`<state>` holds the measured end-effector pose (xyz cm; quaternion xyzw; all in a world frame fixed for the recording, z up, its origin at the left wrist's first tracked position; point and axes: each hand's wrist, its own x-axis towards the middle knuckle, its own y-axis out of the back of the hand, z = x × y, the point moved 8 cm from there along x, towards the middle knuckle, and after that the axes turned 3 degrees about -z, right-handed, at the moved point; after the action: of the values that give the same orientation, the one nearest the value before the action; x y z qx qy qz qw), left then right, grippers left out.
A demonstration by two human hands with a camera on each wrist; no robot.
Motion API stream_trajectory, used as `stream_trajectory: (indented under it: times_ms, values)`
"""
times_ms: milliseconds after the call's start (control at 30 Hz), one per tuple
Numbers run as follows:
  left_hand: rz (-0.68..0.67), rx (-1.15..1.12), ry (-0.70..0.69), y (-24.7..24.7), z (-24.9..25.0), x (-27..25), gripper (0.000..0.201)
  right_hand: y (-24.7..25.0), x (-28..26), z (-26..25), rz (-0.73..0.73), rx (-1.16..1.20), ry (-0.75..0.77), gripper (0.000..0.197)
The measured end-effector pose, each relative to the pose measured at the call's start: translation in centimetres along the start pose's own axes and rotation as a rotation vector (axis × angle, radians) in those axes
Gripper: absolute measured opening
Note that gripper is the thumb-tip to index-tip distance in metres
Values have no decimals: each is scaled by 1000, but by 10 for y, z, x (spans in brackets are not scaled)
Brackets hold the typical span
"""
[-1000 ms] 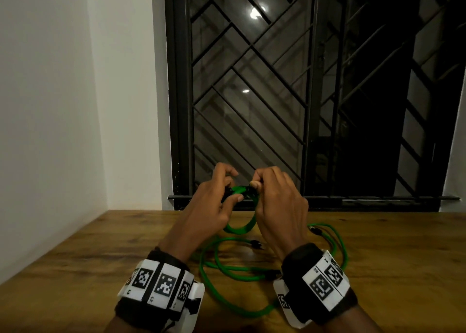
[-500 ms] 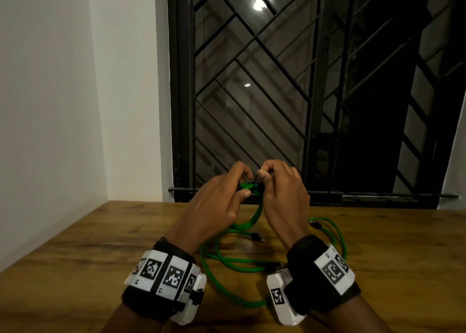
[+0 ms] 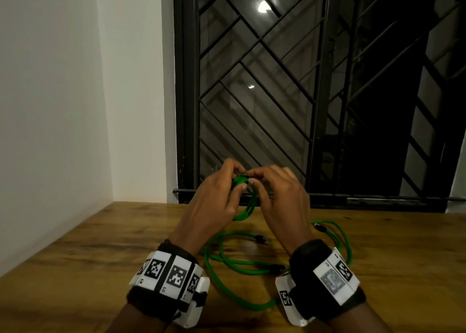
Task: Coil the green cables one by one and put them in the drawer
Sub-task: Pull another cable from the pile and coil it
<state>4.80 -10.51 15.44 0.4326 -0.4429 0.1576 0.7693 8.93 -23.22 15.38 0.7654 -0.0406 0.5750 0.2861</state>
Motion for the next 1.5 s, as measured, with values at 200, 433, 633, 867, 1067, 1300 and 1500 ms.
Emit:
stream_trajectory:
  times_ms: [200,433,633,867,1067,1300,1500]
  values:
    - [-63,6,-18,-8,-1,1,14,8,-1,1,37,-132,1,12]
    - [-130,-130,-13,-12,0,1,14,3,-5,11,89,-25,-145,10]
    - [42,-418,132,-4,-10,-1,6,-10,2,16,-126,92,-141,11]
    - [296,-971,419,1,-39,-1,14,-25,2,2,-274,248,-26,35]
    - [191,-951,377,-24,-19,-1,10,-11,-2,8,-38,280,-139,44]
    - [137,-841,245,-20,-7,1,24,-1,-1,3,-17,229,-101,35]
    - [69,-809,176,-21,1,4,40,12,-2,4,-47,216,-77,30]
